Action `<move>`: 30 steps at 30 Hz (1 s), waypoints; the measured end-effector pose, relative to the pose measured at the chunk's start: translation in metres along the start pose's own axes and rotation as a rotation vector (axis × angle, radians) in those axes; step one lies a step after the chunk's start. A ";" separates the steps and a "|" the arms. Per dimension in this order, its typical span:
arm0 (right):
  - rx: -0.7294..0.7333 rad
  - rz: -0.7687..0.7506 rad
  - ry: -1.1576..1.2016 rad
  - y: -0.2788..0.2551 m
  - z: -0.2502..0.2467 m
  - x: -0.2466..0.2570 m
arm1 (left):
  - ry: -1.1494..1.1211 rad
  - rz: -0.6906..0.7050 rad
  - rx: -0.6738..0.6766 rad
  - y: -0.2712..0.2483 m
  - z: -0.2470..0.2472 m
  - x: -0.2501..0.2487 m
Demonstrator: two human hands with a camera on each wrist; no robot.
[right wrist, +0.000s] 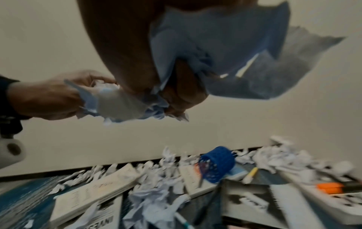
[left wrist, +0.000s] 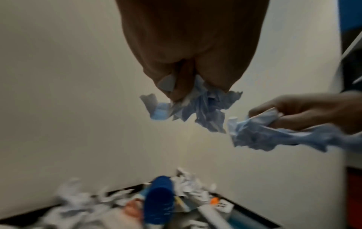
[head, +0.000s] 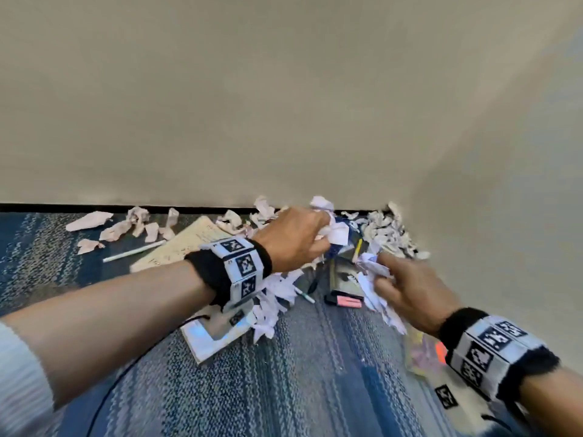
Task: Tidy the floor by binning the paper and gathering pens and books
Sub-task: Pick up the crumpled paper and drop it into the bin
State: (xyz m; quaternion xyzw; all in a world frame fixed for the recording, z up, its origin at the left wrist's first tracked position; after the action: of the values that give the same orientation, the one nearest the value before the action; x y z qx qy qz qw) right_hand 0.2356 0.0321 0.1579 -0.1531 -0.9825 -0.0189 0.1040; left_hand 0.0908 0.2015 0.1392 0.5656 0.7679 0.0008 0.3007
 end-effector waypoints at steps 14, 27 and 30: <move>-0.274 0.298 0.059 -0.293 -0.091 -0.204 | 0.013 0.656 0.315 0.056 0.153 -0.342; 0.235 0.570 -0.104 -0.414 -0.045 -0.302 | 0.148 0.690 0.711 0.053 0.297 -0.496; 0.205 0.545 -0.022 -0.410 -0.049 -0.307 | 0.177 0.571 0.821 0.048 0.309 -0.496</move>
State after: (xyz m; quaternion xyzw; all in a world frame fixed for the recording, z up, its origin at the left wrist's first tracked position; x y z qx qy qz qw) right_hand 0.4061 -0.4533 0.1393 -0.4004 -0.9029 0.1110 0.1097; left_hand 0.3643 -0.3173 0.1309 0.8223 0.5422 -0.1712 -0.0248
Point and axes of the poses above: each hand's wrist, its own y-axis towards the middle knuckle, its own z-axis out of the palm, x = y × z, the point moved 2 cm from there along y, towards the middle knuckle, and after that the axes turned 1 degree about z, right-handed, at the moved point
